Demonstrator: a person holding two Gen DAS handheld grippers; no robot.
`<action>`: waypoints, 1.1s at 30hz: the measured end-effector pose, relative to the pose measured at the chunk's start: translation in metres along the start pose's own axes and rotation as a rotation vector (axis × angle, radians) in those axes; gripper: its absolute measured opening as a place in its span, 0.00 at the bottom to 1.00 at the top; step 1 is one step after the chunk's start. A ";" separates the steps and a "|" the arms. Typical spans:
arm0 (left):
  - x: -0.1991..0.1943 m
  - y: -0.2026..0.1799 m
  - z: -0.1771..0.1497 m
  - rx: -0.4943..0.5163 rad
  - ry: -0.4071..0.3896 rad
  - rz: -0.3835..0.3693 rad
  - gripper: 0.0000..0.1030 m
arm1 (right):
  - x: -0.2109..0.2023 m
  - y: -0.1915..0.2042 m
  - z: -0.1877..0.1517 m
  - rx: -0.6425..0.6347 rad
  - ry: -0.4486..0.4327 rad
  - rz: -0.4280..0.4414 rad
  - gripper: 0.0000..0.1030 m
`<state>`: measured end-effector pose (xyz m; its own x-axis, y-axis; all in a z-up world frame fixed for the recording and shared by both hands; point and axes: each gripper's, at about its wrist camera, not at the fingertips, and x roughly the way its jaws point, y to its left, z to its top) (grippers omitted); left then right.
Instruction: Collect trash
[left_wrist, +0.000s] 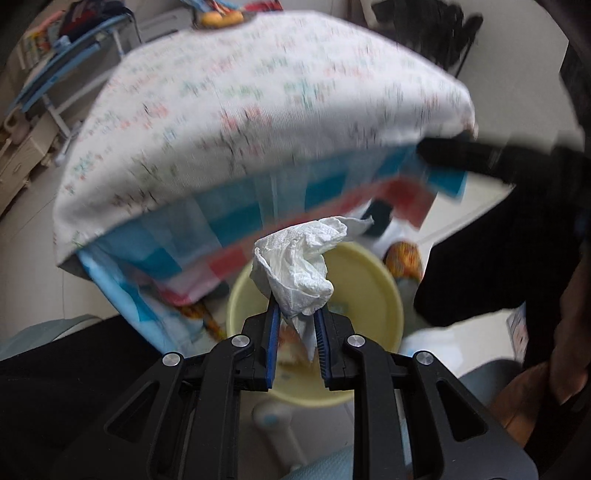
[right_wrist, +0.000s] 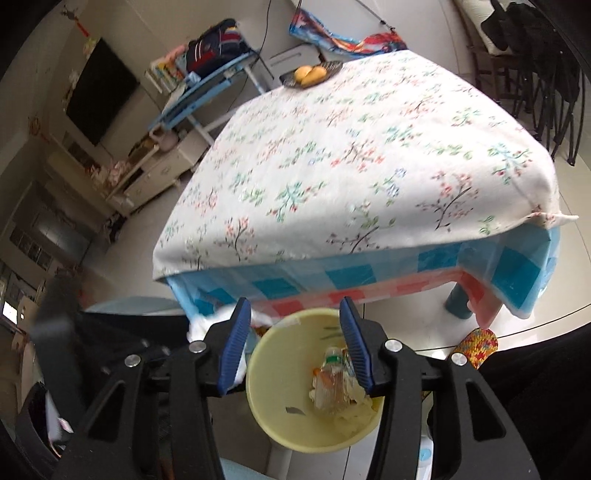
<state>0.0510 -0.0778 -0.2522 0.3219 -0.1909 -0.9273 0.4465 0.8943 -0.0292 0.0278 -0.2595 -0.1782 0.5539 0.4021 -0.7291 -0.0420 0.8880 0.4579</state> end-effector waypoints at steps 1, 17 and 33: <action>0.004 -0.001 -0.002 0.006 0.029 -0.002 0.27 | 0.000 -0.001 0.001 0.006 0.000 -0.001 0.56; -0.038 0.020 0.012 -0.098 -0.235 0.197 0.75 | -0.022 0.009 0.006 -0.057 -0.129 -0.125 0.72; -0.120 0.044 0.016 -0.299 -0.594 0.330 0.92 | -0.060 0.054 0.011 -0.231 -0.424 -0.269 0.89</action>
<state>0.0449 -0.0220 -0.1360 0.8354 -0.0039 -0.5496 0.0290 0.9989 0.0370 0.0018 -0.2380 -0.1043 0.8546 0.0713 -0.5144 -0.0072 0.9921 0.1255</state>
